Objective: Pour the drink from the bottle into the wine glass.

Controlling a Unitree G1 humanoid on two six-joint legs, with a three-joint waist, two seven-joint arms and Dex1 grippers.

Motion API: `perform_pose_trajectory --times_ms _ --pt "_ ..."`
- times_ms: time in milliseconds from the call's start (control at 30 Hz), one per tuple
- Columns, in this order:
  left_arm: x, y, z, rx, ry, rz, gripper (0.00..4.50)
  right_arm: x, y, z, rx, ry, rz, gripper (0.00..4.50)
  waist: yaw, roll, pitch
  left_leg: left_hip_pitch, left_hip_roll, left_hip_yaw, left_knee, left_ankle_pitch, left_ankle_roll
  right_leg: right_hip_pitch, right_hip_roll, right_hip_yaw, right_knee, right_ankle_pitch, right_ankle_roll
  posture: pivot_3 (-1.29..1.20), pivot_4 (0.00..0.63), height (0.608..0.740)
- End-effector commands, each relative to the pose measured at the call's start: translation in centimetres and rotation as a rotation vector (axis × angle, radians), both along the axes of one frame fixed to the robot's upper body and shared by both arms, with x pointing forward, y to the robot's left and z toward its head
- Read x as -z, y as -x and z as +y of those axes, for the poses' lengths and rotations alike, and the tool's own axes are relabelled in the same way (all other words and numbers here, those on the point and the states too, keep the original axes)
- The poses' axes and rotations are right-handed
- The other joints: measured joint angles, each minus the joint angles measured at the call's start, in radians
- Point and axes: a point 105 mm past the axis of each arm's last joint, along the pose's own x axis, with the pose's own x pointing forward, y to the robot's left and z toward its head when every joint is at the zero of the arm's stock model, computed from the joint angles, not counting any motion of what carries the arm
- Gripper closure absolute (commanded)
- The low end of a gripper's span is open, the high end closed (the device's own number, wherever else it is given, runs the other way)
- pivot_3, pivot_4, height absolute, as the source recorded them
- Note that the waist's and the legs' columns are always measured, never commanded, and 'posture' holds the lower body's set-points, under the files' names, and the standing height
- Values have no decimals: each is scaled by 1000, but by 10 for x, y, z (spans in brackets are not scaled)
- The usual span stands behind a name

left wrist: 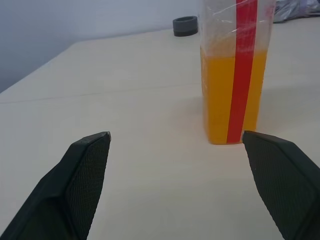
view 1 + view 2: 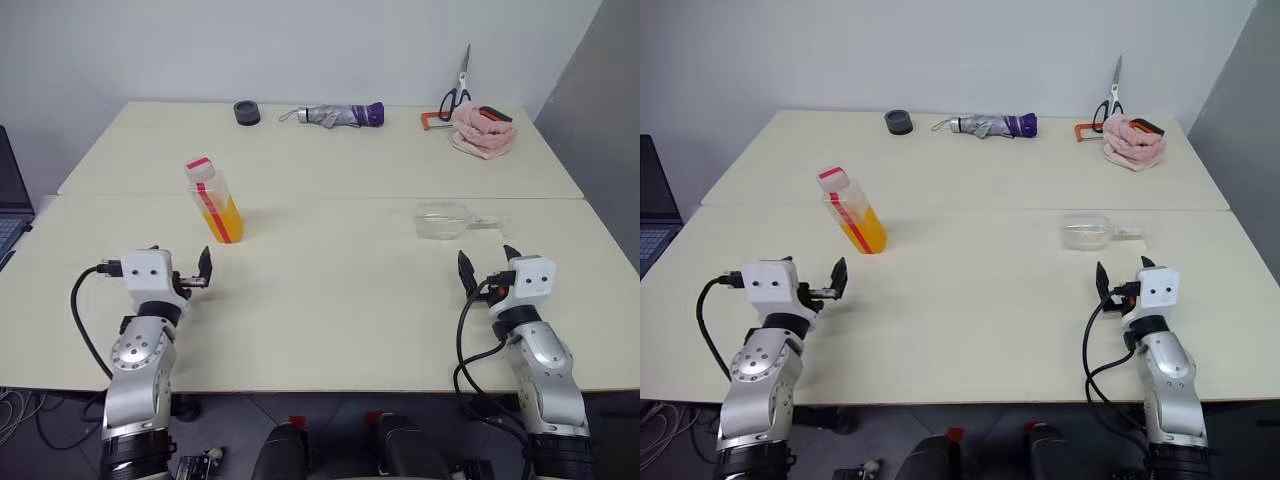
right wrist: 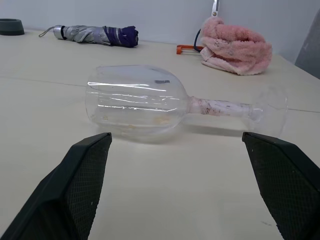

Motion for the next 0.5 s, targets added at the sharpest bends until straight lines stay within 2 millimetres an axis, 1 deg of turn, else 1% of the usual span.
perform_pose_trajectory --times_ms 33,167,267,400,500 --pt "-22 2 0 2 -22 -88 0 -15 2 1 -15 3 -52 39 0 0 0 0 0 0 0 0 0 0 0 0 0 0 0 0 150 740" --pt "-22 3 -2 22 -23 -89 0 -17 1 5 -54 23 -58 39 0 0 0 0 0 0 0 0 0 0 0 0 0 0 0 0 150 740" --pt "-18 3 -3 31 -23 -70 0 -20 3 17 -148 50 -63 39 0 0 0 0 0 0 0 0 0 0 0 0 0 0 0 0 150 740" --pt "-19 1 -4 48 -27 -63 0 -31 13 57 -446 58 -36 39 -1 0 0 0 0 0 0 0 0 0 0 0 0 -1 1 0 150 740" --pt "-22 -5 -5 57 -30 -57 0 -38 20 74 -589 67 -4 39 -1 -1 0 0 0 -1 0 0 0 1 0 -1 0 -1 1 0 150 740"
